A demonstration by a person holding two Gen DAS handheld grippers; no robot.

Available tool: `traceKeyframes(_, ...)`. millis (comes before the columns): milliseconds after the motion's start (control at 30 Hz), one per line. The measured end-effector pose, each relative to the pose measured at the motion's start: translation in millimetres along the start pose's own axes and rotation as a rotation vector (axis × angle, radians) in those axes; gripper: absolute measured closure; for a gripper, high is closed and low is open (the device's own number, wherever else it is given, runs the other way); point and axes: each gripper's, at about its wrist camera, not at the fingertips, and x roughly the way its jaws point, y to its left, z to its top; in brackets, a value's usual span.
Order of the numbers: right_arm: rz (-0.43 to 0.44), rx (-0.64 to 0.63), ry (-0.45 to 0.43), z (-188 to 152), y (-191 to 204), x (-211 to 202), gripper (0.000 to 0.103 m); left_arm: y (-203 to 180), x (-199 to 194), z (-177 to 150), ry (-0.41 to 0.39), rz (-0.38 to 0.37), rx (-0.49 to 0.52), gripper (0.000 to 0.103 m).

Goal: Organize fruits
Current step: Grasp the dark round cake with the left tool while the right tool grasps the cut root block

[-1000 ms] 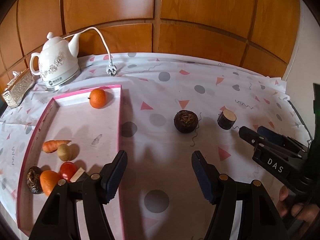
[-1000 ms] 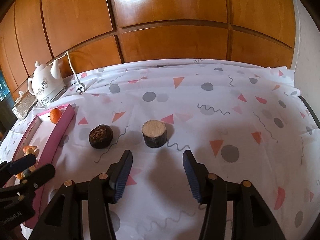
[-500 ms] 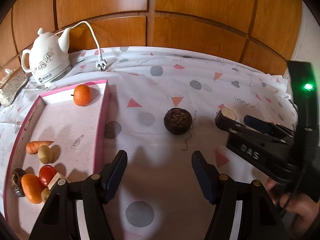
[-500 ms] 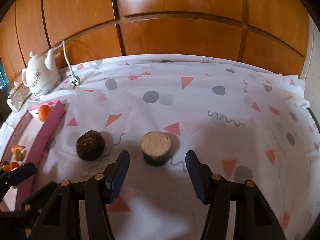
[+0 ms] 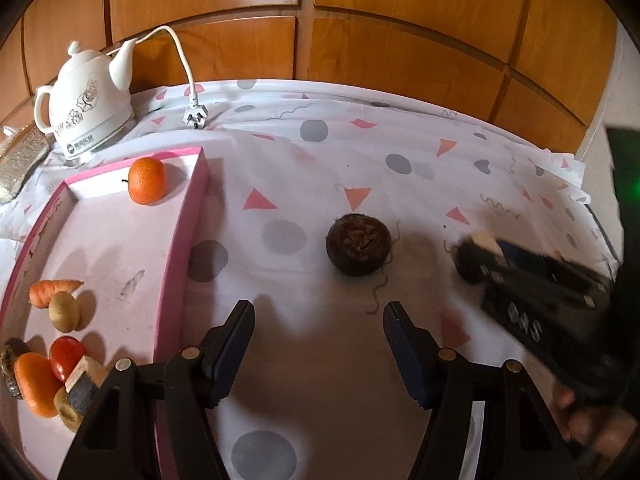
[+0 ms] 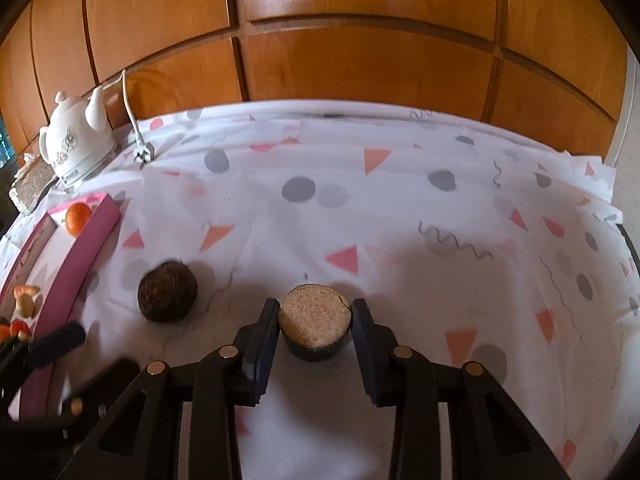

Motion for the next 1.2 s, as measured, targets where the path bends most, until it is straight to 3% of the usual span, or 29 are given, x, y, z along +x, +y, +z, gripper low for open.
traceKeyframes(733,-0.003,0.038,-0.046,-15,-13,-11,0.067,-24,50,36,0.018,0.019,0.008,0.037)
traceKeyframes(900,0.000,0.043,-0.049,-16,-14,-11,0.066,-17,49,37,0.003,0.031,-0.020,0.061)
traceKeyframes(1200,0.023,0.063,-0.010,-16,-18,-4,0.066,-8,34,29,-0.004,-0.001,-0.038,0.061)
